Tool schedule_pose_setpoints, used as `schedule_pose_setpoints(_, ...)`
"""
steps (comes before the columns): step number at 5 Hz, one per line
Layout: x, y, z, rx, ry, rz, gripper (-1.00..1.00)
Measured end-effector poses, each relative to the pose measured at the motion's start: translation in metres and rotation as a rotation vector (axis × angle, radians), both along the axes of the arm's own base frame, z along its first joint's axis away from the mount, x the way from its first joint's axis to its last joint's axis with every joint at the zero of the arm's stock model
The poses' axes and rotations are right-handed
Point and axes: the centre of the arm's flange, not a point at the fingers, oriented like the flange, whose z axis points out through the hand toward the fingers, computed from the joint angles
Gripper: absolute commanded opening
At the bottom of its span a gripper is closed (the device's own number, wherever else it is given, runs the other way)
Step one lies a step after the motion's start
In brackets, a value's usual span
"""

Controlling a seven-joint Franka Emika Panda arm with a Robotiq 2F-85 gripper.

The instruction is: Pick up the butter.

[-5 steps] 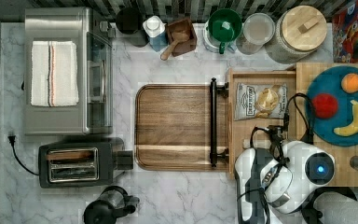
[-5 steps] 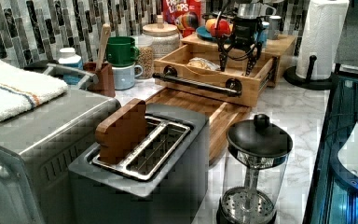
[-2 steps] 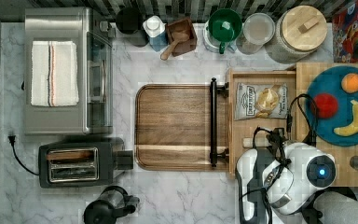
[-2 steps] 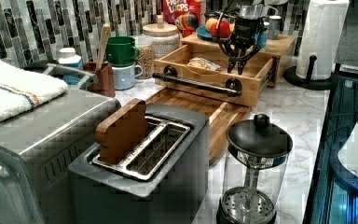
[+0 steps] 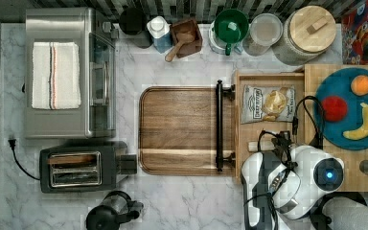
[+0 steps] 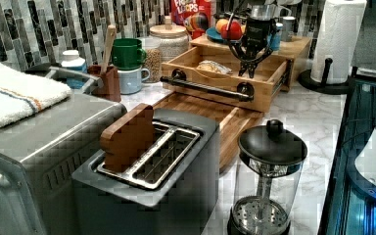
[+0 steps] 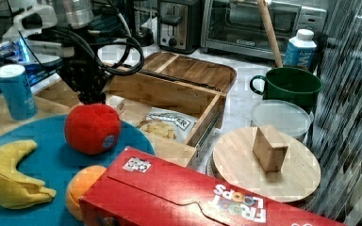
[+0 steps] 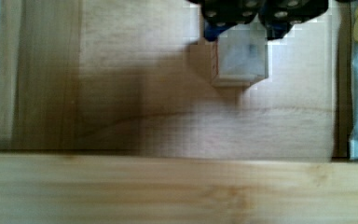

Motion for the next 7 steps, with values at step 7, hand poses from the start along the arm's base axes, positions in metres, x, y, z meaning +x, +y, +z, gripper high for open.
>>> schedule_pose_setpoints(7,0.041,0.003,0.116,0.063,0.247,-0.037,-1.00)
